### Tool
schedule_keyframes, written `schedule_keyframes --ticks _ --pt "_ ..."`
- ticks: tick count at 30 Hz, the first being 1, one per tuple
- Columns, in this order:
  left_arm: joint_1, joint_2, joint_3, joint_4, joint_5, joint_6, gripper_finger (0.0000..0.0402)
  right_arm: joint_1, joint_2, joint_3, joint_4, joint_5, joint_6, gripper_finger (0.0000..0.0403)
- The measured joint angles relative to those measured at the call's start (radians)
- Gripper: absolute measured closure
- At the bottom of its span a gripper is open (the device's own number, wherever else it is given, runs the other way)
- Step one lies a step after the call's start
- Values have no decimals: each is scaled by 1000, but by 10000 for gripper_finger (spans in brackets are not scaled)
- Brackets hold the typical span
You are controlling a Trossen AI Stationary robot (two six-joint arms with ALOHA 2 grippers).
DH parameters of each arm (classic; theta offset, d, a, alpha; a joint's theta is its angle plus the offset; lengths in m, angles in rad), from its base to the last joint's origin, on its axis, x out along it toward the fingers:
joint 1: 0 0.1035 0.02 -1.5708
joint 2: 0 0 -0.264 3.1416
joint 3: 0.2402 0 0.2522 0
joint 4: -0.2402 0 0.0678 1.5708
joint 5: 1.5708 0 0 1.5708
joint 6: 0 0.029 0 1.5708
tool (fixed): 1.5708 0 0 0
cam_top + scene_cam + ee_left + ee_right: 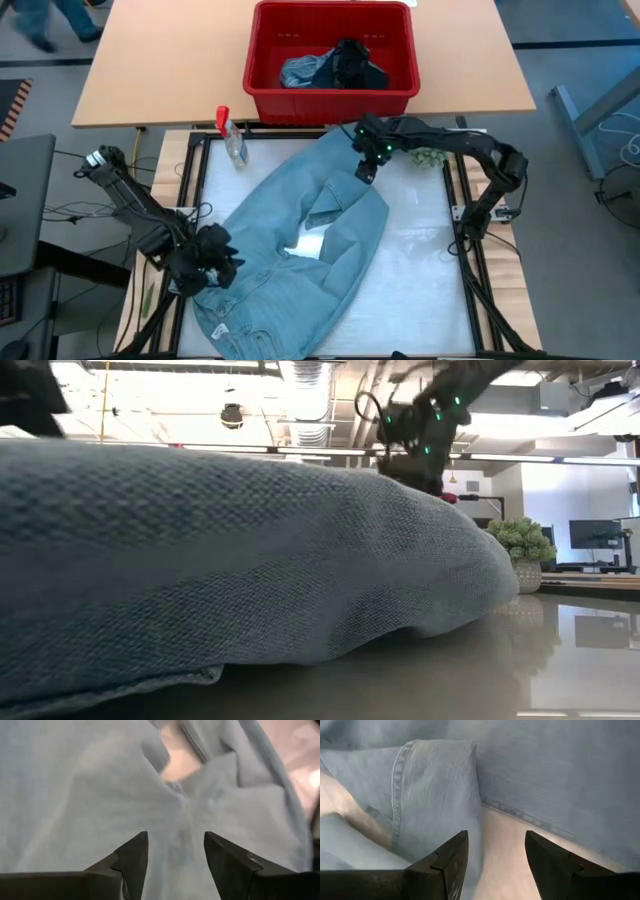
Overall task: Fold Laundry from Bin
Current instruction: Fold the blue pants from the red laundry bin
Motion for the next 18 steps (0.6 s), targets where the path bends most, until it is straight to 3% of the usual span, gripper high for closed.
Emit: schedule_keyframes --ticks 4,10,18 --pt "73 22 -8 11 -12 96 221 -8 0 -99 131 -76 56 182" --pt "137 62 -33 23 44 198 221 29 0 -157 171 -85 91 182" --pt "167 116 -35 17 77 306 221 107 0 -212 230 9 143 182"
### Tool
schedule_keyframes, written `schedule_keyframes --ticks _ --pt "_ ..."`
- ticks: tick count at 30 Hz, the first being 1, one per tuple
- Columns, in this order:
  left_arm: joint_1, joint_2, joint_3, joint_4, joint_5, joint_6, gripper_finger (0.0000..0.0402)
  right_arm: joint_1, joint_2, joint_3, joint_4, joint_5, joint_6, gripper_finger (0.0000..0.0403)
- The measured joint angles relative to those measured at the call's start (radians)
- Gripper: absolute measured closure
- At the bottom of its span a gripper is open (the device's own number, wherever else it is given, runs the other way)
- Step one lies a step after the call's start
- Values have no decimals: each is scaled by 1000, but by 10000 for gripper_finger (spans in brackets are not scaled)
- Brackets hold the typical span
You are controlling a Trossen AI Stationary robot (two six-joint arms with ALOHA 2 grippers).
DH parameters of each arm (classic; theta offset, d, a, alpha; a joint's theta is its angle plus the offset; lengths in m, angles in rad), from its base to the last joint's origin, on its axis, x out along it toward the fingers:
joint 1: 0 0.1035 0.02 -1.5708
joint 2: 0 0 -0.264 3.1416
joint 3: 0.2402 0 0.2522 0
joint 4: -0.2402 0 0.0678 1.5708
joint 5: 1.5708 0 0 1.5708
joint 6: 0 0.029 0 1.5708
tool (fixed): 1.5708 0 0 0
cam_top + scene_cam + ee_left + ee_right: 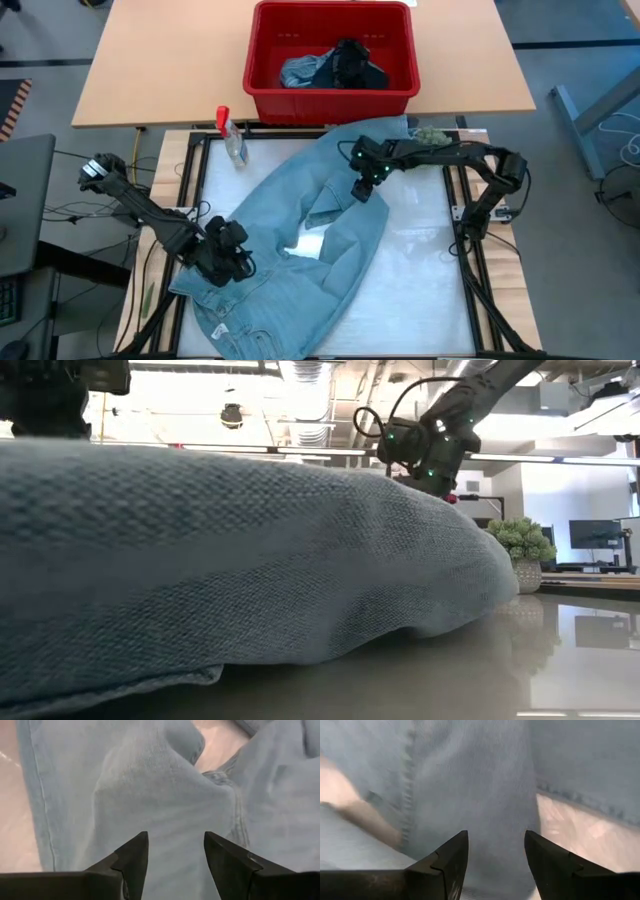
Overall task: Fold Laundry from Bin
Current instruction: Fold the blue pants from the red laundry bin
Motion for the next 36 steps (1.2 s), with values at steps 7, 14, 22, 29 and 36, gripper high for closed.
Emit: schedule_keyframes --ticks 7,14,22,29,36 --pt "9 43 -19 4 20 -5 221 40 0 -62 8 30 27 217" --pt "10 53 -69 57 39 -68 221 82 0 -31 -73 15 54 308" --pt "10 53 -133 206 54 -79 221 89 -41 69 -103 79 86 296" --pt "10 52 -144 277 63 -97 221 23 -4 75 -88 70 90 195" --pt "10 52 -144 298 68 -98 221 -29 143 70 -110 -51 73 122"
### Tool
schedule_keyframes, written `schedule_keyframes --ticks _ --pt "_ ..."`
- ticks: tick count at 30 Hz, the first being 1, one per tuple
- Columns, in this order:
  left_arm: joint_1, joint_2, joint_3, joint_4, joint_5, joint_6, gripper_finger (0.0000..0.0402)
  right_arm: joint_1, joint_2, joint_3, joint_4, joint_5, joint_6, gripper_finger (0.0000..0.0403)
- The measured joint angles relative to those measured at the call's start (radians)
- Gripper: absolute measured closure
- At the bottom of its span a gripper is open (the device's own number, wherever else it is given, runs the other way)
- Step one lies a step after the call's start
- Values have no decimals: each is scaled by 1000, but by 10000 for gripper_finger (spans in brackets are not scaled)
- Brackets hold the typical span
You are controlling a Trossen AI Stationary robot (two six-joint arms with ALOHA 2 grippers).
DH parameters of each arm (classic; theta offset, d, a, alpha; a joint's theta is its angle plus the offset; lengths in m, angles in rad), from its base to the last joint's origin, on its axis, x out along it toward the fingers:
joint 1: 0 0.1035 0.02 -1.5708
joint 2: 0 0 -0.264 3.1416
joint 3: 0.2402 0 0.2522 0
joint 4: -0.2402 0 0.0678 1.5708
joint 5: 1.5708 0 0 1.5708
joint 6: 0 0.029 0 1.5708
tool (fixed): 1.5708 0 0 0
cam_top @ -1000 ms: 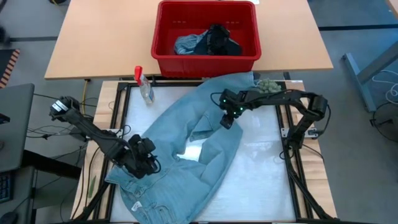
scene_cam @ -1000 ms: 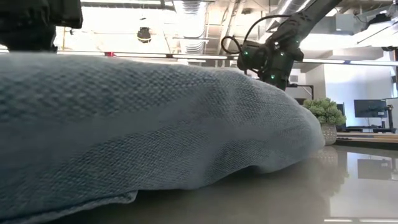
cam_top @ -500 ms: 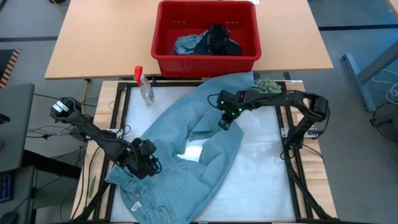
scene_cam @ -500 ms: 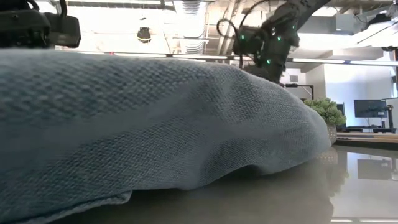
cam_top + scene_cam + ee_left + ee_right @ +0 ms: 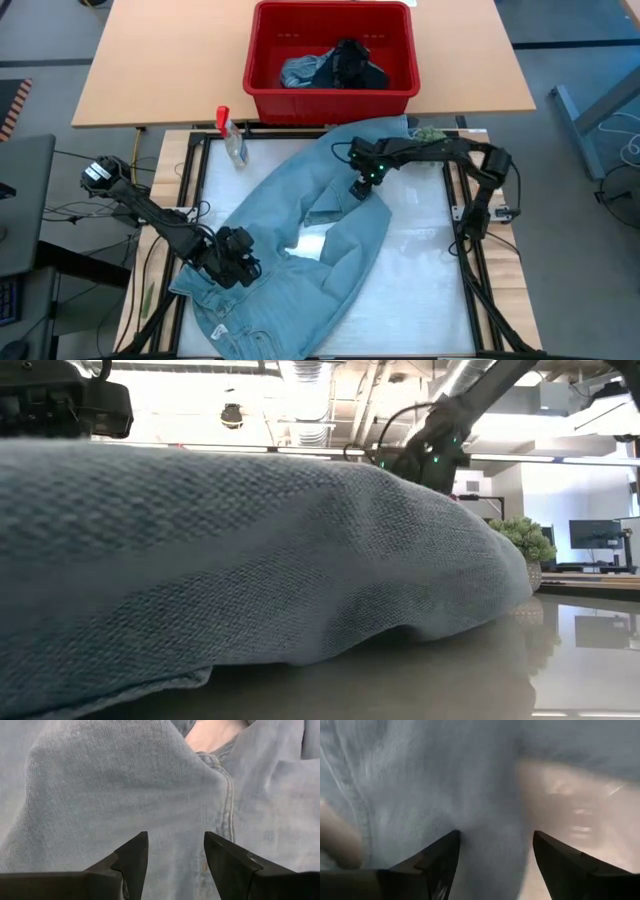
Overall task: Fold Laundry from Bin
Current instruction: Fold the blue pants from the red laundry bin
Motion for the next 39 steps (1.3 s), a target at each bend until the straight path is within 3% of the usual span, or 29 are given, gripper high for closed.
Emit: schedule_keyframes --ticks 3,6,12,13,16,22,28,33,39 --pt "0 0 0 9 -1 0 221 40 33 4 -9 -35 5 131" --pt "0 0 0 9 -14 0 221 87 36 4 -18 -6 28 174" --pt "0 0 0 -8 -95 -47 221 122 -4 0 -85 -28 74 361" --pt "0 0 0 -12 -110 -57 221 118 -20 0 -105 -29 70 376" --pt "0 0 0 -11 -157 -77 221 101 -81 19 -174 -4 78 371" --pt "30 0 0 -18 -188 -72 221 82 -275 71 -262 154 144 372" --pt "78 0 0 -17 -201 -28 221 100 -512 132 -375 451 317 376" --pt "84 0 0 -13 -195 26 221 184 -695 151 -433 651 545 374" --pt "84 0 0 -13 -189 68 221 353 -735 151 -403 728 734 362"
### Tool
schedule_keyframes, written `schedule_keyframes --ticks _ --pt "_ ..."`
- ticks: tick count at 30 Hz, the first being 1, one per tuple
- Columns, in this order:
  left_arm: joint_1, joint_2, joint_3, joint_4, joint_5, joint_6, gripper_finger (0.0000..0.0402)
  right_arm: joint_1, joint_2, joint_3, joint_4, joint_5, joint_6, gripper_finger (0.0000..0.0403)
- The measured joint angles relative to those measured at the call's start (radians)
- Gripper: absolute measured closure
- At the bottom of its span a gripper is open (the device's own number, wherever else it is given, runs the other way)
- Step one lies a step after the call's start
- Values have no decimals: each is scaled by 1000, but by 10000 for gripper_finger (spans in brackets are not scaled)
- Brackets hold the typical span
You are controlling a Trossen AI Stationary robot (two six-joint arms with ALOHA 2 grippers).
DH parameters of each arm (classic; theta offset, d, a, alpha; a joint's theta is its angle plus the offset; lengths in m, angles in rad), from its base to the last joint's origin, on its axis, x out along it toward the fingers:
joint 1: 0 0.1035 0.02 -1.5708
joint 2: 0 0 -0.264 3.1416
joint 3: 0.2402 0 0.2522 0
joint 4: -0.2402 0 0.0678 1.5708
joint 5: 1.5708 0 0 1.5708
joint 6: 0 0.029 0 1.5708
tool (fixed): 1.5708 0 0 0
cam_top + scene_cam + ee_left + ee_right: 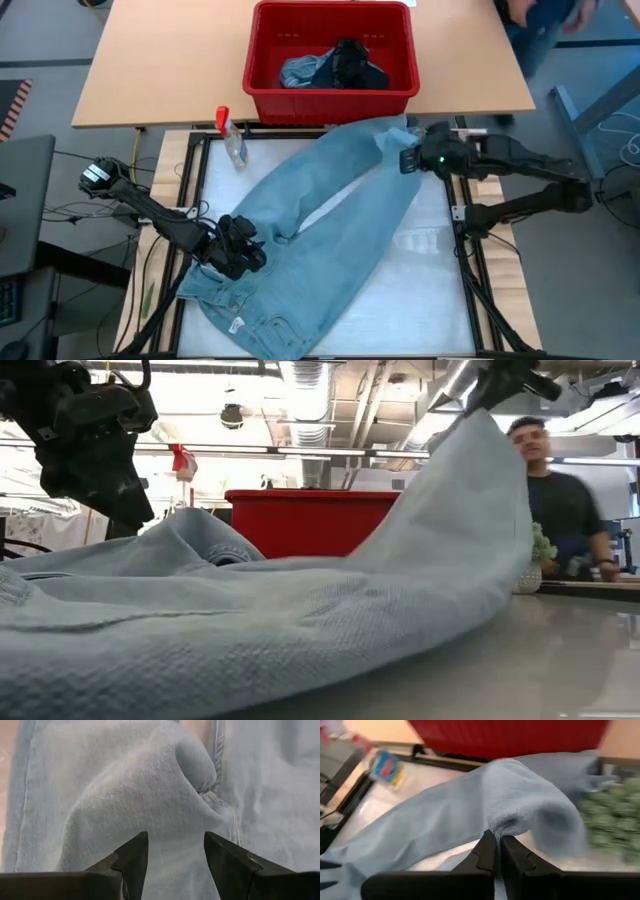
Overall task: Fold Laundry from Bin
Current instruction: Fold the blue pants from the red laundry bin
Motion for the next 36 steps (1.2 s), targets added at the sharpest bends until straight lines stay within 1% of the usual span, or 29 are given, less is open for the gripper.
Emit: schedule_keyframes --ticks 2,4,6,8,11,15,18,21,24,28,30,32,34,36 --pt "0 0 0 0 -9 7 221 40 49 0 58 11 -1 360" --pt "1 0 0 0 -15 25 221 64 124 0 142 7 -22 355" --pt "7 0 0 0 -8 45 221 71 213 0 234 -53 -68 343" --pt "17 0 0 0 11 54 221 55 297 0 312 -158 -130 325" --pt "28 0 0 0 46 55 221 12 399 0 353 -271 -184 285" --pt "31 0 0 -3 104 49 221 -68 477 0 322 -445 -236 212" --pt "31 0 0 -28 144 48 221 -117 492 0 308 -562 -291 155" --pt "31 0 0 -63 168 47 221 -143 476 0 308 -631 -309 118" --pt "31 0 0 -72 171 37 221 -171 424 0 299 -634 -312 105" --pt "31 0 0 -39 167 10 221 -218 327 0 295 -570 -313 102" --pt "31 0 0 17 166 25 221 -239 292 0 295 -537 -313 102" --pt "32 0 0 100 165 36 221 -262 284 1 296 -511 -315 102" --pt "52 0 4 212 161 57 221 -287 303 1 297 -511 -321 102" --pt "92 0 28 307 153 109 221 -297 330 -1 296 -515 -340 101"
